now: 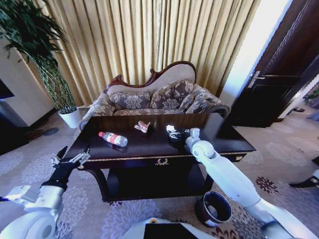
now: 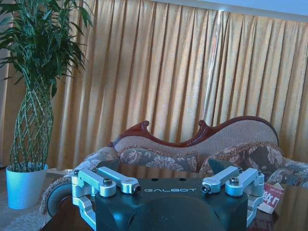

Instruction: Move to the front of the table and place the trash on the table into the trash bin.

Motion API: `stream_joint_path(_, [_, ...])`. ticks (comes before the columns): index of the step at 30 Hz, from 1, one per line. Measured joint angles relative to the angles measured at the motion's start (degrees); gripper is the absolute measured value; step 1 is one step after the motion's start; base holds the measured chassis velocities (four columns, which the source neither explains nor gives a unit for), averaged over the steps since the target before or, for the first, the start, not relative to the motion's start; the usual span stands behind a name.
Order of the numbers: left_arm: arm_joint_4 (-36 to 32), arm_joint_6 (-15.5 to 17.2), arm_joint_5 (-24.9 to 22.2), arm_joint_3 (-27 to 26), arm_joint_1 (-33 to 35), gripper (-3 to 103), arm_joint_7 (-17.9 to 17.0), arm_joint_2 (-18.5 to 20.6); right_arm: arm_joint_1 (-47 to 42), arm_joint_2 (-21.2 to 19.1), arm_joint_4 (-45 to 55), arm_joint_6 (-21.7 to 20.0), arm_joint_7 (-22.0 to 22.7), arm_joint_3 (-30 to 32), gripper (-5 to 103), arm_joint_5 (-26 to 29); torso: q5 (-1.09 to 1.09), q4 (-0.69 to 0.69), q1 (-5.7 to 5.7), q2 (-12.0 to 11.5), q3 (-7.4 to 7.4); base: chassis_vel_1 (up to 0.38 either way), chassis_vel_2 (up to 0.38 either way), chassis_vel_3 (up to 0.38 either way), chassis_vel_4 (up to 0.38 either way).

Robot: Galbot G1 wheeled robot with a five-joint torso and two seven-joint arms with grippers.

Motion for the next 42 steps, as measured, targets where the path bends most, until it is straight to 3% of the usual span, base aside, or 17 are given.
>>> stream_joint_path(6, [0.0, 0.0, -0.1, 0.0, -0.1, 100, 0.0, 0.2, 0.6, 0.3, -0.1, 0.0, 0.0, -1.1, 102, 0.0, 0.0, 0.0, 0.0, 0.0, 0.0, 0.0, 0.0, 0.0, 0.0])
stream_joint_path(11, [0.0, 0.0, -0.2, -0.1, -0.1, 100, 0.0, 0.2, 1.8, 0.6, -1.0, 0.5, 0.0, -2.0, 82, -0.1, 0.0, 0.0, 0.0, 0.0, 0.0, 0.0, 0.0, 0.0, 0.0])
stream_joint_path(12, [0.0, 0.0, -0.2, -0.1, -0.1, 100, 0.0, 0.2, 1.8, 0.6, -1.0, 0.5, 0.0, -2.0, 82, -0.1, 0.0, 0.0, 0.0, 0.0, 0.0, 0.0, 0.0, 0.0, 0.0])
stream_joint_path(15, [0.0, 0.0, -0.2, -0.1, -0.1, 100, 0.0, 0.1, 2.5, 0.5, -1.4, 0.8, 0.0, -2.4, 66, -0.1, 0.0, 0.0, 0.0, 0.0, 0.0, 0.0, 0.0, 0.0, 0.0])
stream_joint_path(17, [0.0, 0.0, -0.2, -0.1, -0.1, 100, 0.0, 0.1, 2.6, 0.5, -1.4, 0.8, 0.0, -2.5, 66, -0.1, 0.0, 0.0, 0.0, 0.0, 0.0, 0.0, 0.0, 0.0, 0.0])
stream_joint_path(19, [0.0, 0.0, -0.2, 0.0, -0.3, 100, 0.0, 0.2, 2.8, 0.5, -1.5, 0.9, 0.0, -2.5, 54, -0.2, 0.0, 0.0, 0.0, 0.0, 0.0, 0.0, 0.0, 0.0, 0.0])
stream_joint_path(20, [0.0, 0.0, -0.2, 0.0, -0.3, 100, 0.0, 0.2, 2.8, 0.5, -1.5, 0.9, 0.0, -2.5, 54, -0.2, 0.0, 0.0, 0.0, 0.0, 0.0, 0.0, 0.0, 0.0, 0.0])
stream_joint_path(27, [0.0, 0.0, -0.3, 0.2, -0.7, 100, 0.0, 0.6, 2.6, 0.1, -1.3, 1.0, 0.0, -2.6, 22, -0.2, 0.0, 0.0, 0.0, 0.0, 0.0, 0.0, 0.0, 0.0, 0.0])
stream_joint_path(29, [0.0, 0.0, -0.3, 0.2, -0.7, 100, 0.0, 0.6, 2.6, 0.1, -1.3, 1.0, 0.0, -2.5, 22, -0.3, 0.0, 0.0, 0.0, 0.0, 0.0, 0.0, 0.0, 0.0, 0.0])
stream_joint_path(34, [0.0, 0.1, -0.3, 0.2, -0.8, 100, 0.0, 0.6, 2.5, 0.1, -1.2, 1.1, 0.0, -2.6, 2, -0.3, 0.0, 0.0, 0.0, 0.0, 0.0, 0.0, 0.0, 0.0, 0.0])
stream_joint_path(42, [0.0, 0.0, -0.5, 0.2, -0.9, 100, 0.0, 0.6, 2.3, -0.1, -0.8, 1.1, 0.0, -2.5, 0, -0.4, 0.0, 0.0, 0.0, 0.0, 0.0, 0.0, 0.0, 0.0, 0.0])
